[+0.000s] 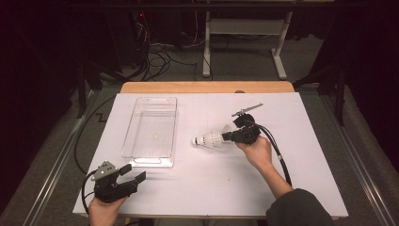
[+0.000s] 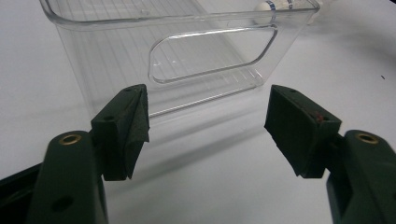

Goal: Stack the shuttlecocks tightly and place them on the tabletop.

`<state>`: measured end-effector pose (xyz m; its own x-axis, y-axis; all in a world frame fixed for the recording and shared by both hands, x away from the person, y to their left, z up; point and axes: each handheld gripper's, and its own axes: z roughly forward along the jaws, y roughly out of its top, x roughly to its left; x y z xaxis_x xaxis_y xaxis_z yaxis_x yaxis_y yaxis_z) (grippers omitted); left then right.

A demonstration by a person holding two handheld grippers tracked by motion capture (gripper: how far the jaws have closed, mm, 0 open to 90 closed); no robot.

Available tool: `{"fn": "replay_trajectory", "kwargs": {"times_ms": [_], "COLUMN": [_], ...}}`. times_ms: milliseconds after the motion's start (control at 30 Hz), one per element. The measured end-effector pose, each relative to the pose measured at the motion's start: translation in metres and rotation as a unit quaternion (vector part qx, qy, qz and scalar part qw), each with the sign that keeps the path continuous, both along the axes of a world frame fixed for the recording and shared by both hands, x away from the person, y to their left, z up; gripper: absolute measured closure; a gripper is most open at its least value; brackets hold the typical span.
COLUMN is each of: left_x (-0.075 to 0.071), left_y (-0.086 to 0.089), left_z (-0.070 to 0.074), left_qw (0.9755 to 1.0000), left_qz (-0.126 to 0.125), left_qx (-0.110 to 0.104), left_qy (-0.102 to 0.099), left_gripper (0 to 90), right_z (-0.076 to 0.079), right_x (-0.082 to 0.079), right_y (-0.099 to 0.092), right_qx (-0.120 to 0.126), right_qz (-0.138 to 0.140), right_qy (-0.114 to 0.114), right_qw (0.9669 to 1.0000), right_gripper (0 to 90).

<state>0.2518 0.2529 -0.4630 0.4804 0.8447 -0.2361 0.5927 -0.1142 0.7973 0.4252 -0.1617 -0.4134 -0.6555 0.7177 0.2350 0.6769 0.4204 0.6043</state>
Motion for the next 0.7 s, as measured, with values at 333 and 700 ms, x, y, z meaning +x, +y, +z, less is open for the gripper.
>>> {"fn": "replay_trajectory", "kwargs": {"times_ms": [333, 700], "left_x": [0.000, 0.000], "left_y": [0.000, 0.000], "left_z": [0.001, 0.000], "left_qw": [1.0000, 1.0000], "left_qz": [-0.001, -0.001], "left_qx": [-0.001, -0.001], "left_qy": [-0.003, -0.001], "left_gripper": [31.2, 31.6], "right_z": [-0.005, -0.010], "right_x": [-0.001, -0.002], "right_y": [-0.009, -0.015], "right_qx": [-0.003, -0.027], "right_qz": [-0.010, -0.022], "right_qy": [0.004, 0.000], "right_qw": [0.9999, 0.9994], "right_gripper": [90.0, 86.1]}}
